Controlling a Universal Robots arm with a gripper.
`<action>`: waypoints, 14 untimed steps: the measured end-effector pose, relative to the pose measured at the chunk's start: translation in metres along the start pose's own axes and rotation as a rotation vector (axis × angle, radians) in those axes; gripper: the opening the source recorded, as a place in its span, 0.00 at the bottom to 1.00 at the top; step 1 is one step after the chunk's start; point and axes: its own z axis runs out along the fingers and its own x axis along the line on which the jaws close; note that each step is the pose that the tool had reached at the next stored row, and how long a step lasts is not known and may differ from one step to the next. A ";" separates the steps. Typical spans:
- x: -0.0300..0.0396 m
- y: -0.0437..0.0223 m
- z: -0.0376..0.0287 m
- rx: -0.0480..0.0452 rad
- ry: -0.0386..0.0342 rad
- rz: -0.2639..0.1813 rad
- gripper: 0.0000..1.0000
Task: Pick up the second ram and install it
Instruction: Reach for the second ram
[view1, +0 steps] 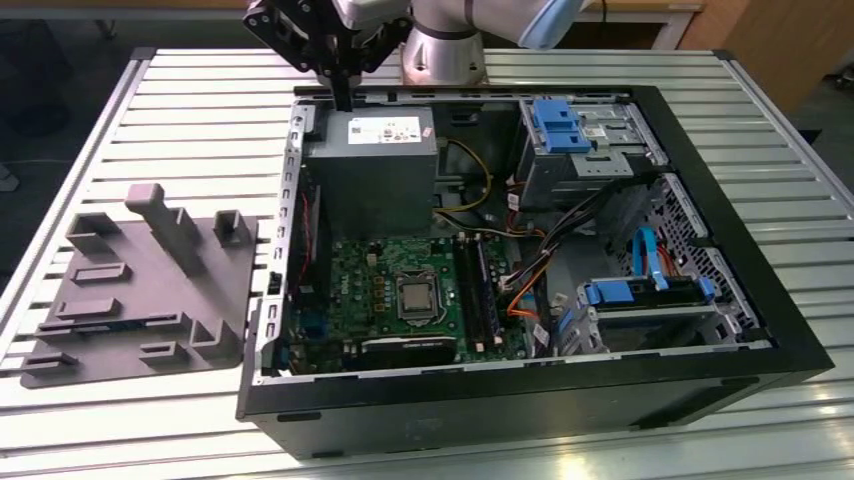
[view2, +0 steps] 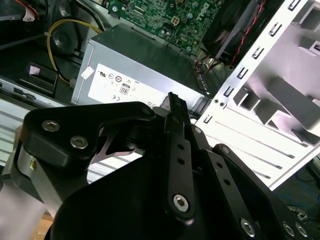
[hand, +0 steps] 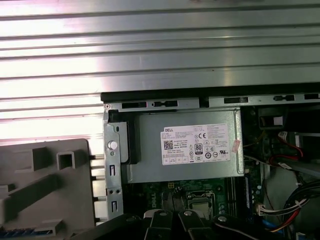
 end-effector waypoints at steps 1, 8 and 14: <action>0.0005 0.0000 0.0000 0.0000 0.0000 0.000 0.11; 0.0045 -0.0003 -0.0001 -0.0001 -0.0001 0.000 0.11; 0.0083 -0.0006 -0.0002 0.0000 0.0000 0.000 0.11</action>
